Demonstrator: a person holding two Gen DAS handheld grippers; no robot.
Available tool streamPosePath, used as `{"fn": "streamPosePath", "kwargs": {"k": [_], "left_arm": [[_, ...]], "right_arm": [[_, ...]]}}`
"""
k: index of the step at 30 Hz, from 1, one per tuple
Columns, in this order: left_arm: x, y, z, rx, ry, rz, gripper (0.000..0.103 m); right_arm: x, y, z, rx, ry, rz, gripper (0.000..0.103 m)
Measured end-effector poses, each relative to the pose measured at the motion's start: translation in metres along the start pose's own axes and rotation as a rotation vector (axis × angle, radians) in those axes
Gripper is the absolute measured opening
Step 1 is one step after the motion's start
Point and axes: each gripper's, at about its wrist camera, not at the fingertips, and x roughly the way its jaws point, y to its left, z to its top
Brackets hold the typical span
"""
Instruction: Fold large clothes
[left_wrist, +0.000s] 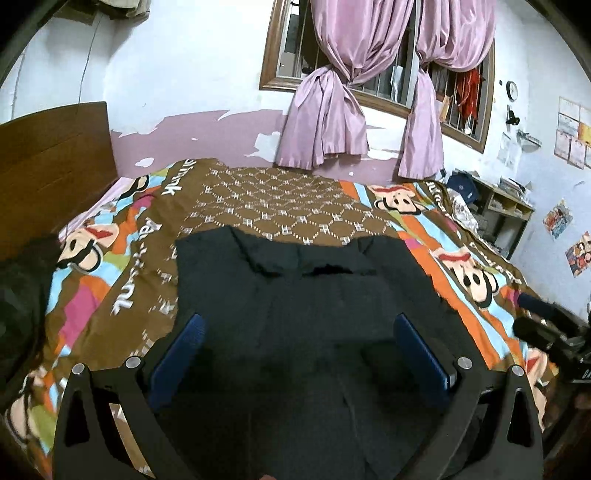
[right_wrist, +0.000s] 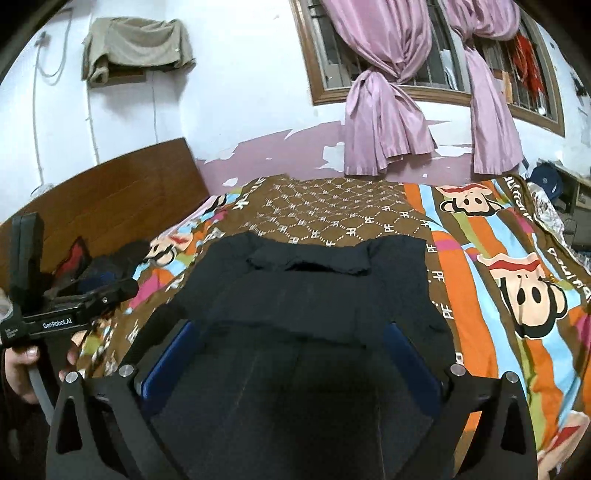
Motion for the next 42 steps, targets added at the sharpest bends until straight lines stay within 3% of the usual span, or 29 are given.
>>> {"fn": "streamPosePath", "kwargs": {"k": [3, 9, 13, 20, 29, 34, 42], "left_arm": [[-0.023, -0.006, -0.018, 0.002, 0.001, 0.005, 0.101], [-0.059, -0.018, -0.057, 0.046, 0.024, 0.007, 0.101], [-0.073, -0.020, -0.089, 0.092, 0.050, -0.020, 0.101], [-0.071, -0.023, -0.143, 0.181, 0.115, 0.000, 0.101], [-0.070, -0.012, -0.203, 0.224, 0.256, -0.083, 0.101], [-0.066, -0.013, -0.225, 0.261, 0.333, -0.051, 0.101], [-0.051, -0.026, -0.252, 0.369, 0.399, 0.030, 0.101]], "right_arm": [[-0.010, 0.010, -0.012, -0.041, 0.041, 0.023, 0.103], [-0.006, 0.019, -0.053, -0.096, 0.220, 0.134, 0.103], [0.003, 0.015, -0.079, -0.098, 0.288, 0.149, 0.103], [0.011, 0.000, -0.112, -0.075, 0.359, 0.189, 0.103], [0.012, 0.010, -0.155, -0.262, 0.519, 0.268, 0.103], [0.014, 0.016, -0.171, -0.360, 0.589, 0.270, 0.103], [0.019, 0.007, -0.186, -0.401, 0.645, 0.248, 0.103]]}}
